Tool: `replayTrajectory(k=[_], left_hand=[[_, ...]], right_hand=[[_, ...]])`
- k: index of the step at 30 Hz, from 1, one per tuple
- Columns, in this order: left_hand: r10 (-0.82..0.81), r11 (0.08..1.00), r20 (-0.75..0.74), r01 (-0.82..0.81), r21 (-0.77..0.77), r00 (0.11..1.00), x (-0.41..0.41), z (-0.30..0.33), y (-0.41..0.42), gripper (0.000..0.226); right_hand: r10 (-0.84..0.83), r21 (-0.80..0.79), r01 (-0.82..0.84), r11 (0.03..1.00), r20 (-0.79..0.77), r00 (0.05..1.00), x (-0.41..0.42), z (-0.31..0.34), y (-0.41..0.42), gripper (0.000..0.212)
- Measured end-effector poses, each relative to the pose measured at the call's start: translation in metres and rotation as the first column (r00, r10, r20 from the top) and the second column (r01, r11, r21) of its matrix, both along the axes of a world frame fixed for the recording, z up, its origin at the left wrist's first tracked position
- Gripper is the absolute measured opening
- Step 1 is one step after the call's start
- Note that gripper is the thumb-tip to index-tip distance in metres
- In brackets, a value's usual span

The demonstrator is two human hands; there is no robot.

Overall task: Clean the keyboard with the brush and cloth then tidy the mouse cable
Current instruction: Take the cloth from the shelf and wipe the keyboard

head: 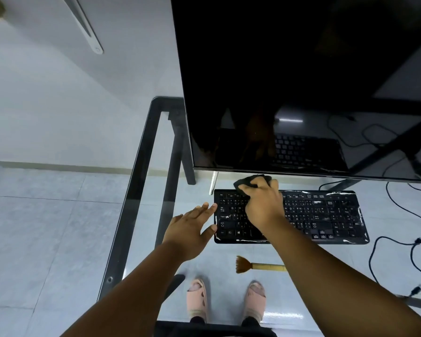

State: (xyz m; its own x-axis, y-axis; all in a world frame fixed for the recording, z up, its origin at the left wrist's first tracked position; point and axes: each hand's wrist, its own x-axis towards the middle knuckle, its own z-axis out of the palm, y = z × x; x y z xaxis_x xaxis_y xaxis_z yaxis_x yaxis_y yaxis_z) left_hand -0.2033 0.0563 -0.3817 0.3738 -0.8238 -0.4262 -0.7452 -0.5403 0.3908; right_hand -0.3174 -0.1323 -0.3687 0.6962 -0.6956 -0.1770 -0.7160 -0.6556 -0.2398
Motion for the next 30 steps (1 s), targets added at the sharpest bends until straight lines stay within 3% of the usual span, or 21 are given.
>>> replayTrajectory(k=[7, 13, 16, 19, 22, 23, 26, 30], left_hand=[[0.006, 1.000, -0.005, -0.006, 0.008, 1.000, 0.000, 0.000, 0.000, 0.056], [0.018, 1.000, -0.013, -0.018, -0.001, 1.000, 0.000, 0.000, -0.001, 0.055], [0.010, 1.000, -0.009, -0.010, -0.006, 1.000, -0.001, 0.000, -0.001, 0.056], [0.010, 1.000, -0.036, -0.010, -0.003, 0.999, 0.002, 0.002, -0.004, 0.059], [0.045, 0.998, -0.054, -0.047, -0.041, 0.998, 0.010, 0.003, -0.008, 0.076], [0.051, 0.997, -0.057, -0.054, -0.053, 0.997, 0.013, 0.003, -0.009, 0.084], [0.025, 0.998, -0.059, -0.029, -0.063, 0.998, 0.021, 0.005, -0.017, 0.109], [-0.085, 0.996, 0.013, 0.085, 0.016, 0.996, 0.031, 0.005, -0.024, 0.125]], right_hand=[[0.192, 0.033, -0.193, 0.981, 0.022, 0.981, 0.009, 0.003, 0.019, 0.068], [-0.105, 0.016, 0.106, 0.994, -0.020, 0.994, -0.019, -0.001, -0.009, 0.063], [0.018, 0.090, -0.019, 0.996, 0.005, 1.000, -0.010, -0.001, -0.002, 0.066], [0.146, 0.063, -0.154, 0.986, 0.108, 0.983, -0.014, -0.005, 0.000, 0.061], [0.022, 0.020, -0.030, 0.999, 0.312, 0.950, -0.030, -0.013, 0.003, 0.055], [0.048, 0.011, -0.055, 0.998, 0.345, 0.937, -0.035, -0.015, 0.008, 0.056], [0.216, -0.008, -0.224, 0.975, 0.308, 0.927, -0.044, -0.019, 0.027, 0.058], [0.250, 0.047, -0.264, 0.963, 0.197, 0.948, -0.034, -0.015, 0.038, 0.058]])
